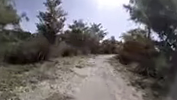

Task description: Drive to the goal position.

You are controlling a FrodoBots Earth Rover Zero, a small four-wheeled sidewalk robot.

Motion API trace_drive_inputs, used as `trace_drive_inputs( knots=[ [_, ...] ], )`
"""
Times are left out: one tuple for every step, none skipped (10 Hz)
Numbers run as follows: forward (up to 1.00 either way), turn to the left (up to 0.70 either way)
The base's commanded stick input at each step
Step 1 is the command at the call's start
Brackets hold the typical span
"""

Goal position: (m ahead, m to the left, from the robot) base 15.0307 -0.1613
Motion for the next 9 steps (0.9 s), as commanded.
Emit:
trace_drive_inputs(
  knots=[
    [0.70, 0.00],
    [0.70, 0.00],
    [0.70, 0.00],
    [0.70, 0.00],
    [0.70, -0.09],
    [0.70, -0.28],
    [0.70, -0.35],
    [0.70, -0.21],
    [0.70, 0.00]
  ],
)
